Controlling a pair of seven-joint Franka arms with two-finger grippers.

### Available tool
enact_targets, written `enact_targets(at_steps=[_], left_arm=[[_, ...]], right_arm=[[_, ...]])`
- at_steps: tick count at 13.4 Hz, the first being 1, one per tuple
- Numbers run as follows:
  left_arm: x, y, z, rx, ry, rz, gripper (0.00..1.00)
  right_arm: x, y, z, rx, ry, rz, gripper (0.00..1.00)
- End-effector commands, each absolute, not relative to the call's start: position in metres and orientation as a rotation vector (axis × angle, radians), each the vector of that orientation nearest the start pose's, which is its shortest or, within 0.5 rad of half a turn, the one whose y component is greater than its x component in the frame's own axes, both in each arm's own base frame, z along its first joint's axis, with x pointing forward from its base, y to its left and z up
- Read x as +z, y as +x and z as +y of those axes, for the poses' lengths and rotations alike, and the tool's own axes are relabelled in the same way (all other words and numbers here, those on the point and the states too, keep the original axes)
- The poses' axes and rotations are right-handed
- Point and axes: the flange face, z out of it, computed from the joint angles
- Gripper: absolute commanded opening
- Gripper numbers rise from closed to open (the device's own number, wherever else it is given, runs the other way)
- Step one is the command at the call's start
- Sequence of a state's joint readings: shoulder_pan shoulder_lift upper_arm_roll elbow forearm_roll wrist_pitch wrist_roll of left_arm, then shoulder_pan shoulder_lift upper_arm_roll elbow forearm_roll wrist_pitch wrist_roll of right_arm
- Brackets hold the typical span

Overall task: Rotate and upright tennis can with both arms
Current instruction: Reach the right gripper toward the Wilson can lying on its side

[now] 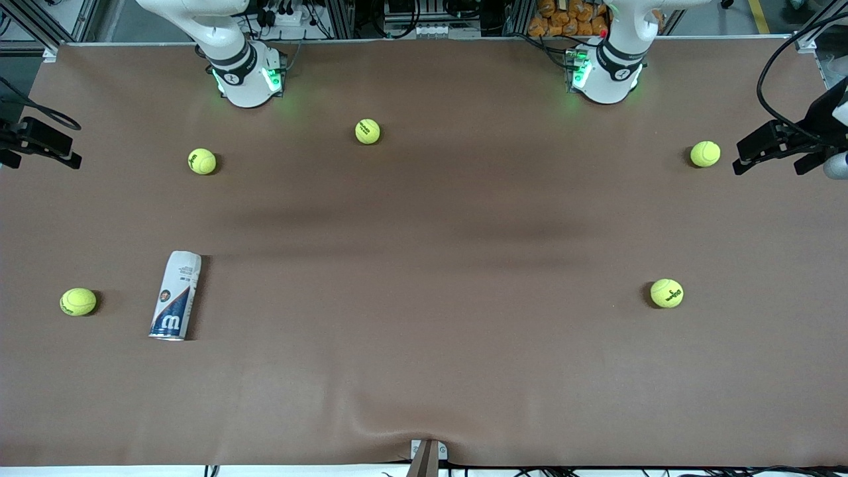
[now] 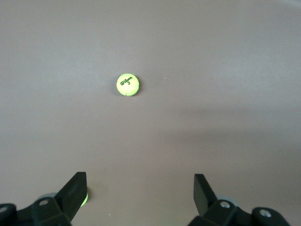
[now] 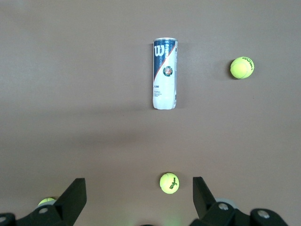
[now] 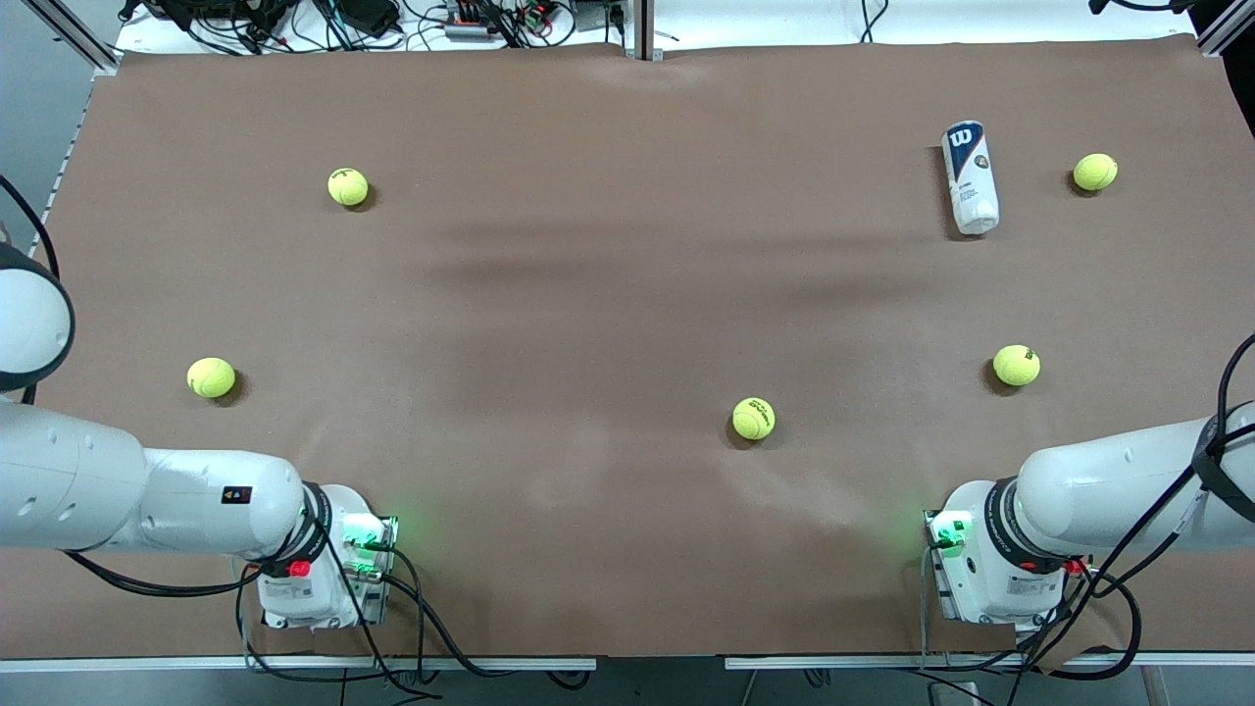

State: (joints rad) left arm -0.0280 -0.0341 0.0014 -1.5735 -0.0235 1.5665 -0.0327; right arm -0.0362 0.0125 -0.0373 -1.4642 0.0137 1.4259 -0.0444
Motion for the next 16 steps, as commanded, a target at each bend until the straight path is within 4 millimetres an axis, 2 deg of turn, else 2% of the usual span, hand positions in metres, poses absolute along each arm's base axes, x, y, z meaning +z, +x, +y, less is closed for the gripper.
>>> enact_targets(at_steps=[1,5,7,8,10,13,16], left_arm=[[0.644,0.546,-0.014,-0.043,-3.178,0.019,1.00],[0.644,0.546,-0.013,-0.043,-3.182,0.011,1.00],[0.640,0.546,-0.012,-0.026,-3.182,0.009,1.00],[0.641,0.547,-0.013,-0.028,-3.182,0.006,1.00],[0.640,0.547,-0.012,-0.026,-3.182,0.009,1.00],[0.641,0.547,-0.009,-0.029,-3.182,0.002,1.00],[0.641,0.547,-0.009,-0.029,-3.180,0.004,1.00]], right_arm=[[0.659,0.537,-0.042,0.061,-3.129,0.051,1.00],[0.660,0.537,-0.046,0.059,-3.129,0.063,1.00],[0.652,0.541,-0.053,0.073,-3.124,0.082,1.00],[0.640,0.548,-0.054,0.084,-3.122,0.084,1.00],[0.599,0.574,-0.058,0.147,-3.120,0.081,1.00],[0.512,0.621,-0.066,0.227,-3.124,0.079,1.00],[0.443,0.646,-0.069,0.295,-3.120,0.075,1.00]])
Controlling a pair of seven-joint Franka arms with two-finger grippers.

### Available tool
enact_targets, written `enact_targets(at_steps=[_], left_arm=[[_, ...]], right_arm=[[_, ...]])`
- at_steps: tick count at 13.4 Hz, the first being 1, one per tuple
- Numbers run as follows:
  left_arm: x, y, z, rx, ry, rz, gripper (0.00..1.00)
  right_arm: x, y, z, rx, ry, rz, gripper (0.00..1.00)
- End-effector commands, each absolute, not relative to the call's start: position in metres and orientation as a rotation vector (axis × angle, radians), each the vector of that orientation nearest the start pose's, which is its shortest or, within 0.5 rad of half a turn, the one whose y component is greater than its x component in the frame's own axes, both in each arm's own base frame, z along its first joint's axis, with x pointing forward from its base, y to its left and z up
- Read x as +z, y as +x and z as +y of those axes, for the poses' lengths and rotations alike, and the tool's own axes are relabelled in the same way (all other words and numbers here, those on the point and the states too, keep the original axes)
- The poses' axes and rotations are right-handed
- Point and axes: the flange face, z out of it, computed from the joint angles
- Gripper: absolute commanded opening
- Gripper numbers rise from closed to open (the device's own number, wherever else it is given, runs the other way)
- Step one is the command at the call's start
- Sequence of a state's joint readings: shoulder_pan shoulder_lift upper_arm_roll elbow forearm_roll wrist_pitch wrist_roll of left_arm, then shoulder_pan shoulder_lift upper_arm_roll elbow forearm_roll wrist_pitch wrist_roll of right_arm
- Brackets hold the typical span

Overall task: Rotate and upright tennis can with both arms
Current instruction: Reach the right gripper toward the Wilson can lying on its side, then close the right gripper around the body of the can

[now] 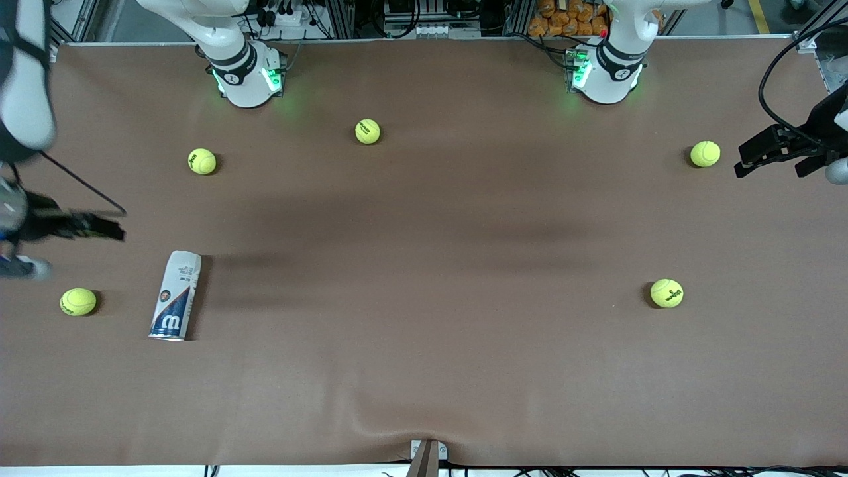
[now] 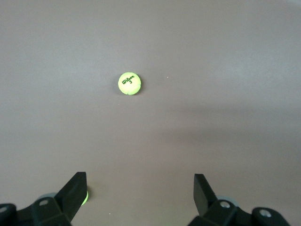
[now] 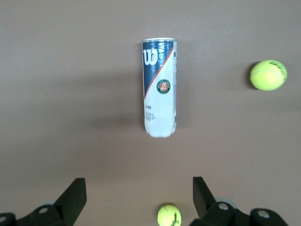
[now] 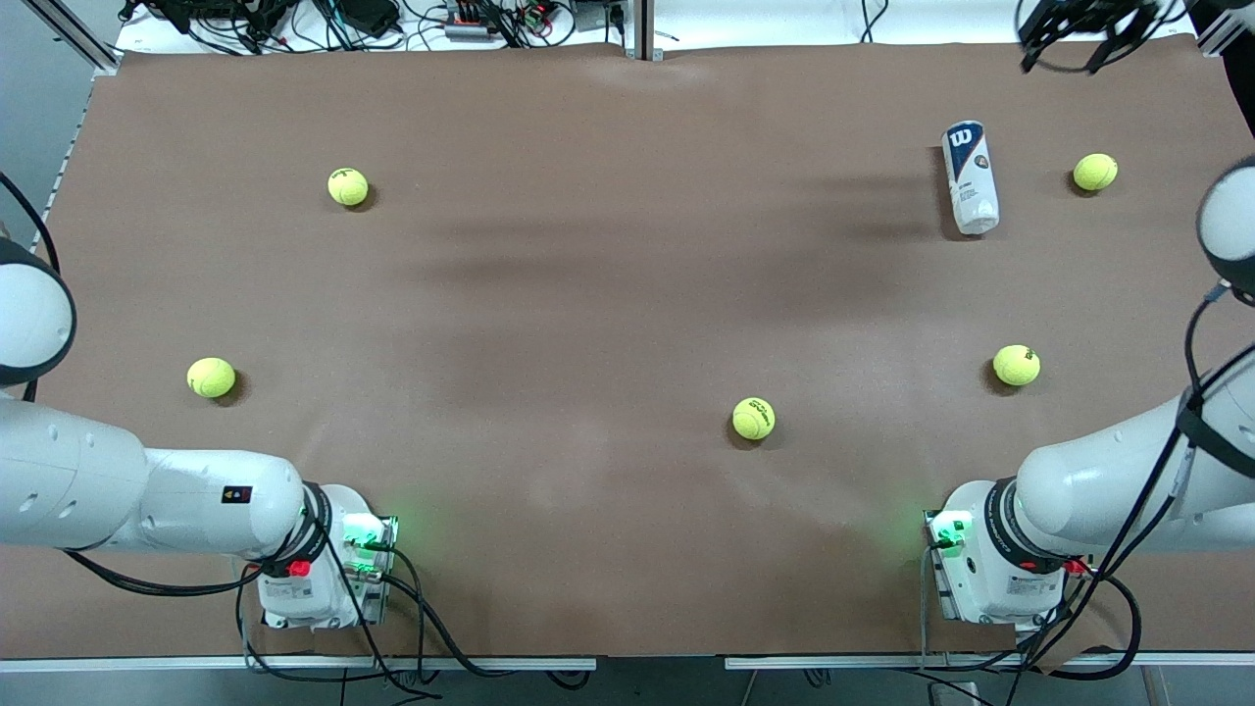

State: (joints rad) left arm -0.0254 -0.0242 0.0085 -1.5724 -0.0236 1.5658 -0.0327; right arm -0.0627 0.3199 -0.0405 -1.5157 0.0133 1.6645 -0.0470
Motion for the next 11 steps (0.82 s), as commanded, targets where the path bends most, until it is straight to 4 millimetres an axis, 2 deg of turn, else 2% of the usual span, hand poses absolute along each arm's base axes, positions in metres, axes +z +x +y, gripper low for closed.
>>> enact_targets(at_steps=[1,3,4,6,10,11], left_arm=[[0.641,0.547,-0.009,-0.029,-3.180,0.004,1.00],[0.640,0.547,-0.009,-0.026,-3.182,0.004,1.00],[0.641,0.547,-0.009,-0.029,-3.180,0.004,1.00],[0.639,0.548,-0.008,-0.024,-3.182,0.011,1.00],[0.637,0.549,-0.002,-0.020,-3.180,0.006,1.00],[0.636,0.549,-0.002,-0.015,-3.180,0.006,1.00]], right_arm=[[0.416,0.655,-0.072,0.305,-3.132,0.070,1.00],[0.356,0.674,-0.083,0.319,-3.185,0.023,1.00],[0.330,0.679,-0.098,0.304,-3.173,0.033,1.00],[0.291,0.685,-0.107,0.274,-3.127,0.033,1.00],[0.242,0.689,-0.111,0.246,-3.096,-0.002,1.00],[0.236,0.689,-0.110,0.253,-3.094,-0.003,1.00]])
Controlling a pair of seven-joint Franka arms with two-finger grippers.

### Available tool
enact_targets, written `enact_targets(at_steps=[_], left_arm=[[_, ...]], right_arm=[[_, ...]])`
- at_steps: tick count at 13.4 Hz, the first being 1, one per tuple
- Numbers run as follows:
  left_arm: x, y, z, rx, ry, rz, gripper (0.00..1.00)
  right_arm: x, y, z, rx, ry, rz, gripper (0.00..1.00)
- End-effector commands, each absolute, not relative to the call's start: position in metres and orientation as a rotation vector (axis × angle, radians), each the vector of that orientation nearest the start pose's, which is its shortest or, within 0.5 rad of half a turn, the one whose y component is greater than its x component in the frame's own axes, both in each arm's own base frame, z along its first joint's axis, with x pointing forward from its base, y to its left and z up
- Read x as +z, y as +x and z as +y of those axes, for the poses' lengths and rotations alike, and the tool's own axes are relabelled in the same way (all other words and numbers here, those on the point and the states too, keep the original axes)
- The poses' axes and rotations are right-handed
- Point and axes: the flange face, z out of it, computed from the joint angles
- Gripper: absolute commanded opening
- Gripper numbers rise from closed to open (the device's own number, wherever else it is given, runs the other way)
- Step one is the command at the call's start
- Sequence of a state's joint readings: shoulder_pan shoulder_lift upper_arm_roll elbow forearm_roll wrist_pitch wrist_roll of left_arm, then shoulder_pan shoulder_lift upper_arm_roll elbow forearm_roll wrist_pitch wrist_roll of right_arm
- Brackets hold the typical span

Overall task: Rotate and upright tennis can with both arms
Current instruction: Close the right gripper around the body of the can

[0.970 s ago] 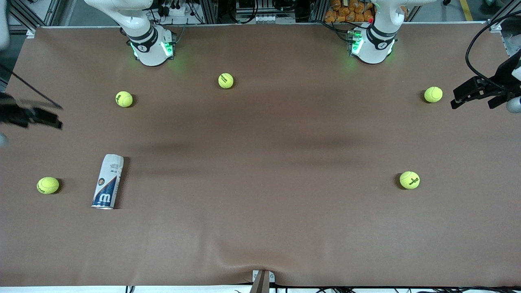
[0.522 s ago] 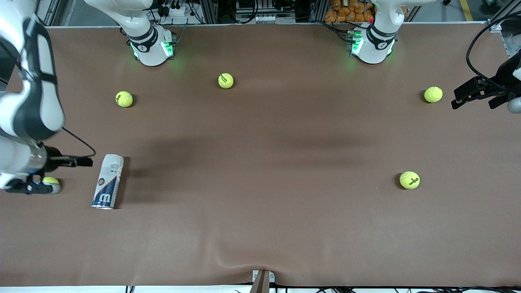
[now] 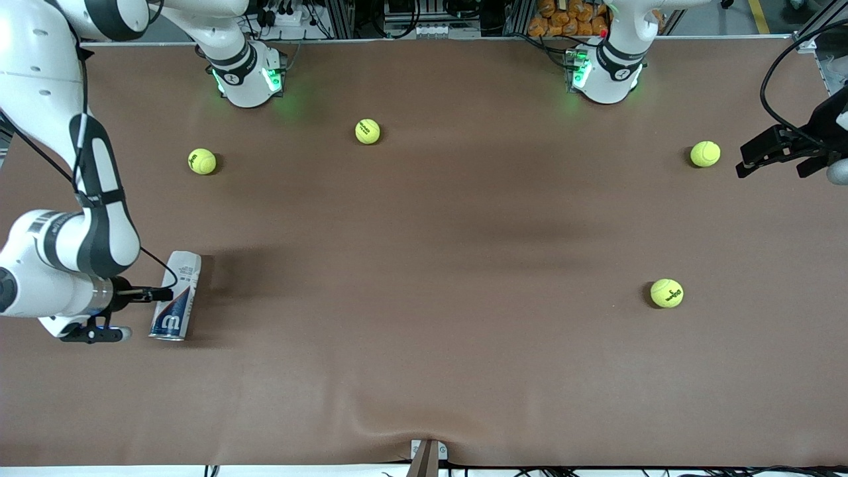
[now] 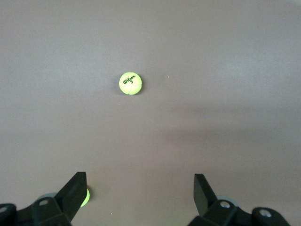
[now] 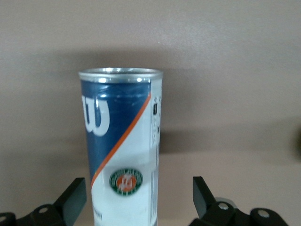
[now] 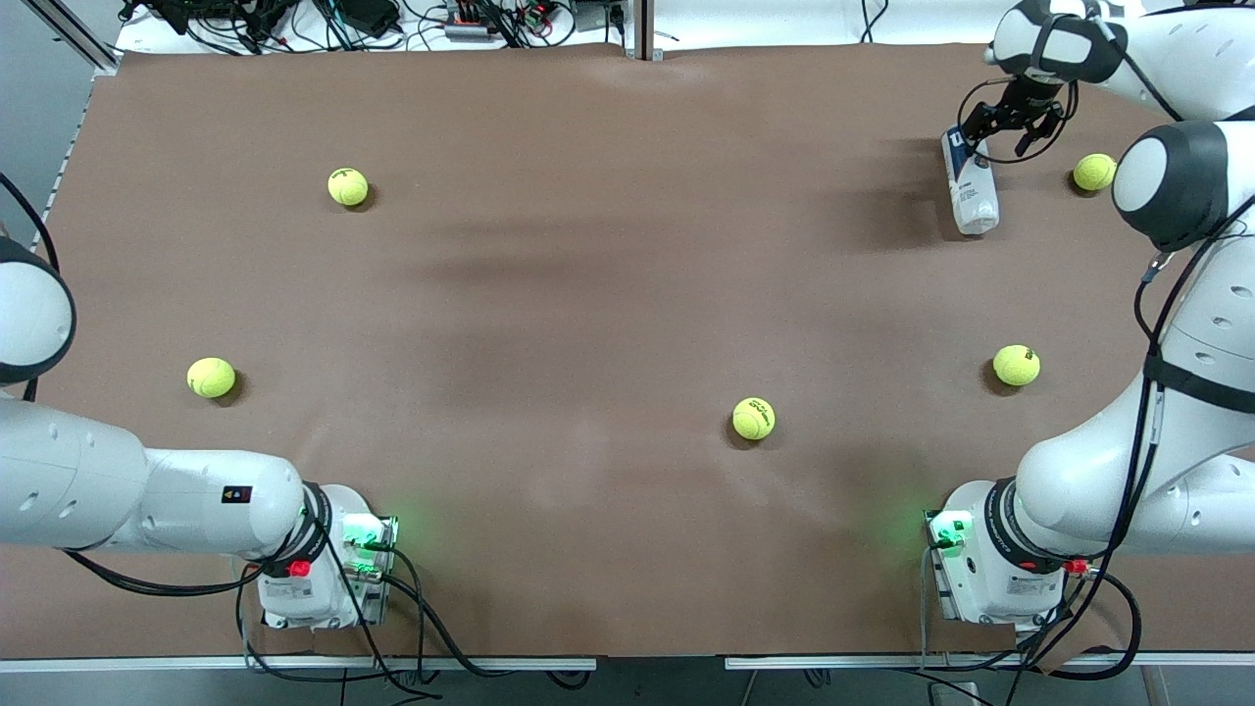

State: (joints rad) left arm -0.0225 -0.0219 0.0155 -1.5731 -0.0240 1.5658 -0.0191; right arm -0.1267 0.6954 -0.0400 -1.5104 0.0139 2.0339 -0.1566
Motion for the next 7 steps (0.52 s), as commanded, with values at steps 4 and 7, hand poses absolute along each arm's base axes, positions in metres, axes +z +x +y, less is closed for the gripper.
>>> enact_targets(at_steps=[4,7], left_arm=[[0.635,0.549,-0.002,-0.013,-3.182,0.009,1.00],[0.633,0.551,-0.001,-0.005,-3.182,0.004,1.00]], right_arm=[[0.204,0.687,-0.105,0.255,-3.039,0.038,1.00],[0.195,0.684,-0.100,0.283,-3.039,-0.005,1.00]])
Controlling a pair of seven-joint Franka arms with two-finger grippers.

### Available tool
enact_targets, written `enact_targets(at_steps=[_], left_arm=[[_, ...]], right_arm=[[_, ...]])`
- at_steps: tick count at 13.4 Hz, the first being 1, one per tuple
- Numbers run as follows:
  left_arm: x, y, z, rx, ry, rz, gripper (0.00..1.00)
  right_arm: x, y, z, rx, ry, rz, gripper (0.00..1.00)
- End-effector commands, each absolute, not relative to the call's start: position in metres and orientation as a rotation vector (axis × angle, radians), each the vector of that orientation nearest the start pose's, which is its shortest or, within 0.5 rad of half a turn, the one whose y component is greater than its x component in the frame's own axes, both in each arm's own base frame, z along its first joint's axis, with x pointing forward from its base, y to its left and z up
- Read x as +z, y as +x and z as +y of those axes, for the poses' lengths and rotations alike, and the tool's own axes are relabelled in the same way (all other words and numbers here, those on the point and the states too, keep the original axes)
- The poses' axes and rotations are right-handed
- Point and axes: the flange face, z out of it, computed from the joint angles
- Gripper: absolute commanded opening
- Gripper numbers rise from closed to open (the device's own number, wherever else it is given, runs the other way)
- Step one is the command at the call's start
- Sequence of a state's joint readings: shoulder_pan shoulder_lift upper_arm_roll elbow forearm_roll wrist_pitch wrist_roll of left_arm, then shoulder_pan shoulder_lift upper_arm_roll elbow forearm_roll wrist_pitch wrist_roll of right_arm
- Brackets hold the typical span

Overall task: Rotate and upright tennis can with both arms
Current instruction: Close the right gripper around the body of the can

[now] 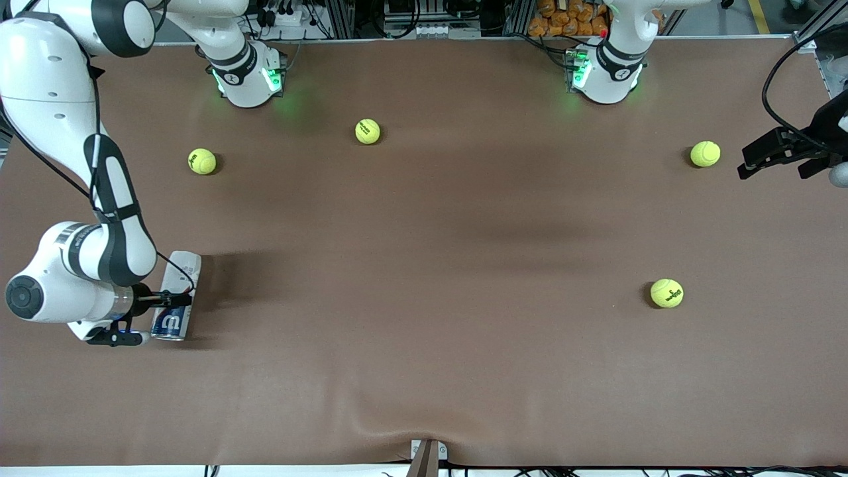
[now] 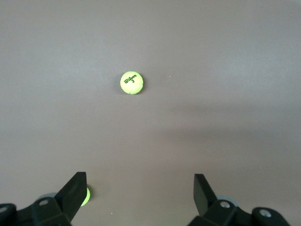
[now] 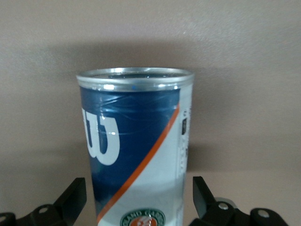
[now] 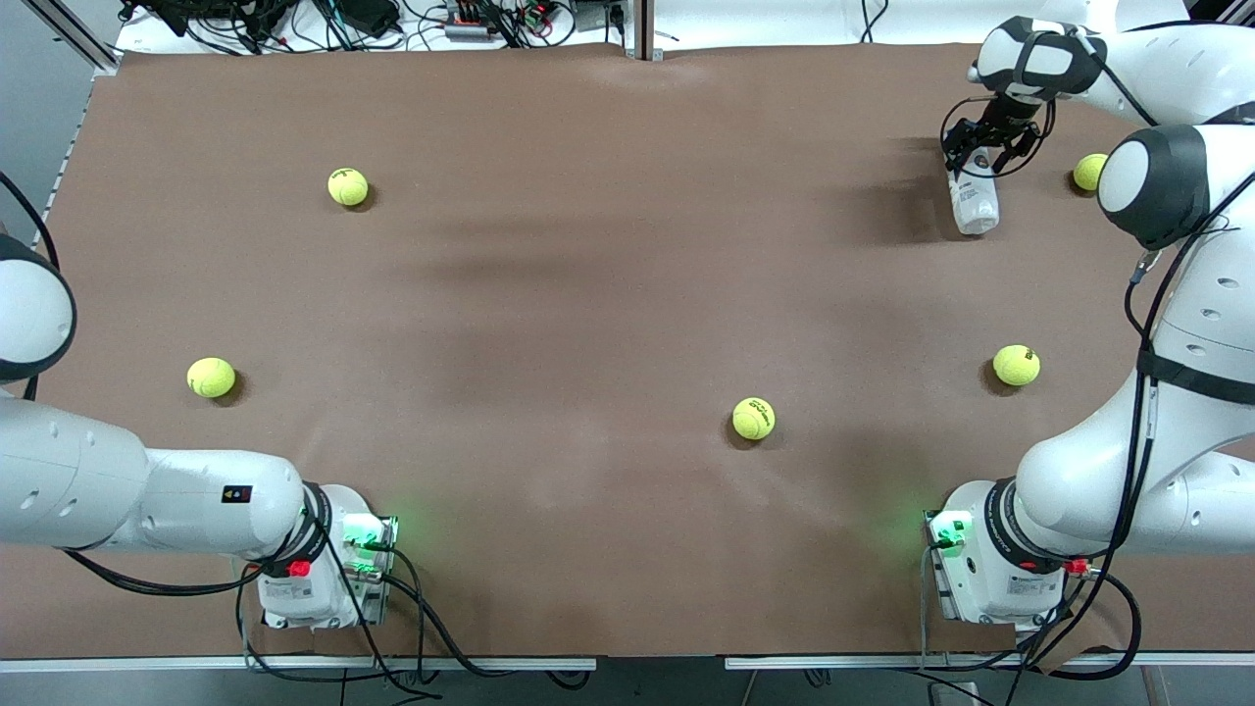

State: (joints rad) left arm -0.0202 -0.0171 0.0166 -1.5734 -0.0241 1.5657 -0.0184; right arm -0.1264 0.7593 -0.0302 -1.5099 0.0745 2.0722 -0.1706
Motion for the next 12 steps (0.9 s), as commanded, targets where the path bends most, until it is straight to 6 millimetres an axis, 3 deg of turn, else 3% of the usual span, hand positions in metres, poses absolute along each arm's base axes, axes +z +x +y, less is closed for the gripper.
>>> enact_targets(at_steps=[1,6,7,12], left_arm=[[0.632,0.551,-0.001,-0.003,-3.182,0.006,1.00],[0.632,0.551,-0.001,-0.005,-3.182,0.006,1.00],[0.632,0.551,-0.002,-0.005,-3.182,0.006,1.00],[0.633,0.551,-0.002,-0.008,-3.181,0.011,1.00]], right_arm=[[0.188,0.680,-0.101,0.302,-3.032,-0.039,1.00],[0.180,0.677,-0.106,0.316,-3.023,-0.108,0.97],[0.180,0.677,-0.106,0.320,-3.021,-0.122,0.62],[0.203,0.691,-0.094,0.259,-3.029,-0.267,0.64]])
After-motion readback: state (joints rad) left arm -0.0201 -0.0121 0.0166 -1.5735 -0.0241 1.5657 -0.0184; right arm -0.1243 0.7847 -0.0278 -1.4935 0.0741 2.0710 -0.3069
